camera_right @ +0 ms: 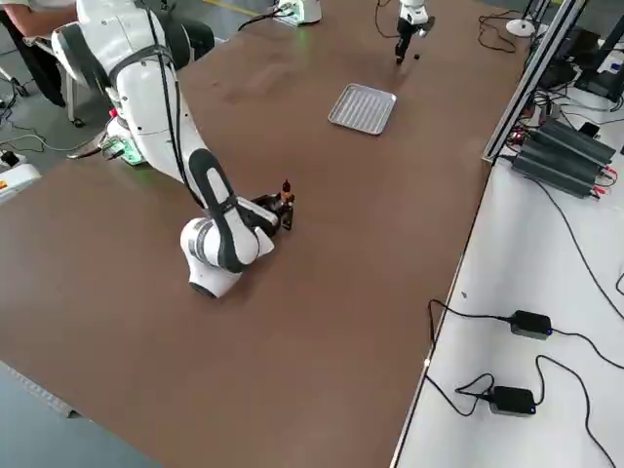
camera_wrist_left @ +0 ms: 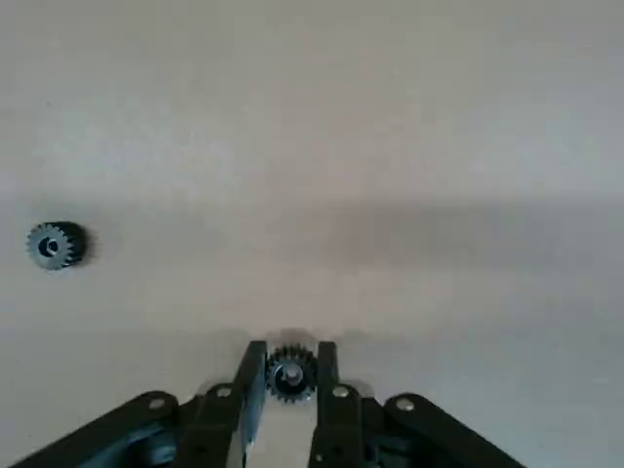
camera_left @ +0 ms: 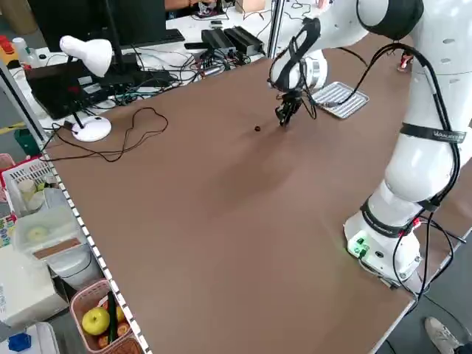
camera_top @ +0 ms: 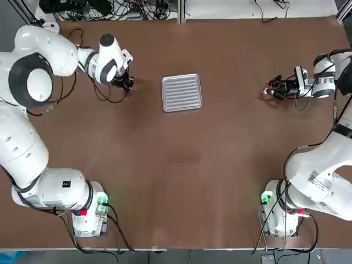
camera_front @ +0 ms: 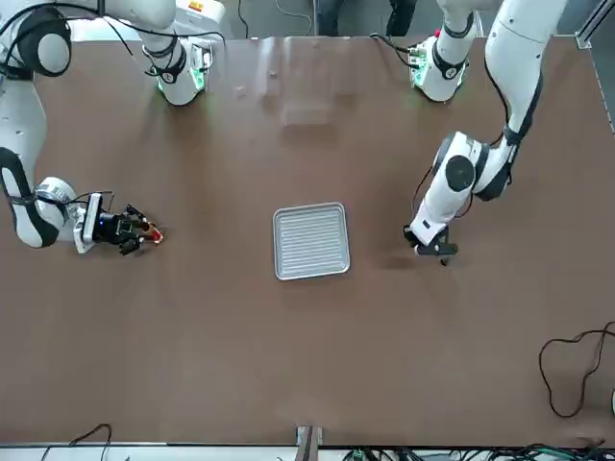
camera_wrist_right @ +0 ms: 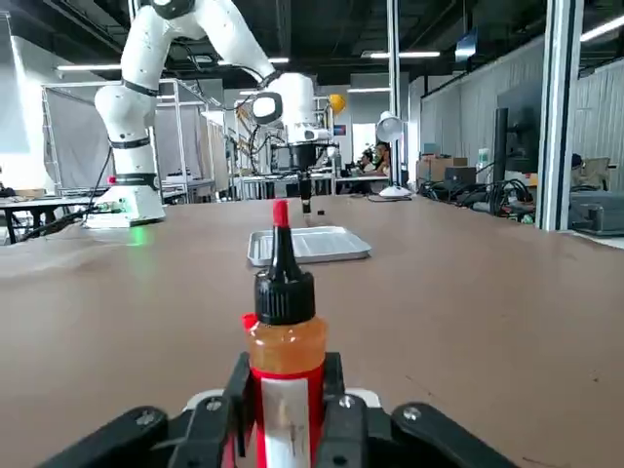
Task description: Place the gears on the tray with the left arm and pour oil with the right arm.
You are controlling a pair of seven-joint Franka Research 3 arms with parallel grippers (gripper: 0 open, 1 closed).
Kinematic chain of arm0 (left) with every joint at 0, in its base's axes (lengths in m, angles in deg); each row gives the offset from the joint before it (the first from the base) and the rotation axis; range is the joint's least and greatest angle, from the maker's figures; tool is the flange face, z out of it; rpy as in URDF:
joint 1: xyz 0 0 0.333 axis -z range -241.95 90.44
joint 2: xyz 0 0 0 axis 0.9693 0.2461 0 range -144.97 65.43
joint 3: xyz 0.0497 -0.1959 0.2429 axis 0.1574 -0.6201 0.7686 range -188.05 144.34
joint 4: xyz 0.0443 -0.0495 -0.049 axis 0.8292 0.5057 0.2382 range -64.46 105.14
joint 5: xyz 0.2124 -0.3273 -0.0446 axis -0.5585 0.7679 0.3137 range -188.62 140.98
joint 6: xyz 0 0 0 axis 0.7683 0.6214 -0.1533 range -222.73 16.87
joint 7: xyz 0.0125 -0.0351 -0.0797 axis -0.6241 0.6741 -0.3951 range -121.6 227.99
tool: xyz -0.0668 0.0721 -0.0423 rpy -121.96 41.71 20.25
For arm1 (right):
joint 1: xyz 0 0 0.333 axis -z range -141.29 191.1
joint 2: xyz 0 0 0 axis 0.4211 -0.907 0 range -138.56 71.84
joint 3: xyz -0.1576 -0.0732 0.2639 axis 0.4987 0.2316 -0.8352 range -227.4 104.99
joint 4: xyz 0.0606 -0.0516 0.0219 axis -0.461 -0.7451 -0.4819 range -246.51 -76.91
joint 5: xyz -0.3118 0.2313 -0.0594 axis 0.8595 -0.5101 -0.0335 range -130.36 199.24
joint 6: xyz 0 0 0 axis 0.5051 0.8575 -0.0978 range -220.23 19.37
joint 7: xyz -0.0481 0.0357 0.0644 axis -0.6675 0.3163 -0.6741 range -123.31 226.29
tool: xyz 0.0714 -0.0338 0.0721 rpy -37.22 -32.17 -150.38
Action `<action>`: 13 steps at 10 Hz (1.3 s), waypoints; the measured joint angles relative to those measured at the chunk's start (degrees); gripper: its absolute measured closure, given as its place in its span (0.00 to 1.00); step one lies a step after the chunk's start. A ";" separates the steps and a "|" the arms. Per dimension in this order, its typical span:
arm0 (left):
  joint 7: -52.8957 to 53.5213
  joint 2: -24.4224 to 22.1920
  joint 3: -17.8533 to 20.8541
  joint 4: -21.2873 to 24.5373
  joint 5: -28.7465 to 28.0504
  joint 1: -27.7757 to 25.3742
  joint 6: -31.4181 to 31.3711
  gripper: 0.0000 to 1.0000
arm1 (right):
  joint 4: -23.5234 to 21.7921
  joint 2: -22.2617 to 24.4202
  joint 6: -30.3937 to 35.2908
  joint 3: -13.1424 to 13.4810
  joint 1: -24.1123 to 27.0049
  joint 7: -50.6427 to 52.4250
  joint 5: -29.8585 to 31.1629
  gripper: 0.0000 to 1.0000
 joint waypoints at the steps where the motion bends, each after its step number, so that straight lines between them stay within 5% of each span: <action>1: -5.65 -0.13 -3.52 -5.31 -0.05 0.99 6.54 0.75 | 0.38 0.40 0.26 -0.34 -0.44 -1.23 -0.15 0.70; 3: -15.99 0.81 -9.24 -14.54 -0.05 3.93 13.47 0.75 | 1.57 2.19 0.66 -1.07 -1.14 -6.34 -0.49 0.70; 7: -30.85 11.27 -9.84 -25.03 -0.07 14.27 13.92 0.75 | 3.94 11.72 0.98 -1.68 -1.92 -21.16 -0.57 0.70; 13: -40.46 18.91 -8.89 -31.14 -7.74 20.50 13.90 0.75 | 3.32 20.34 0.93 -1.67 -5.29 -41.12 -0.43 0.70</action>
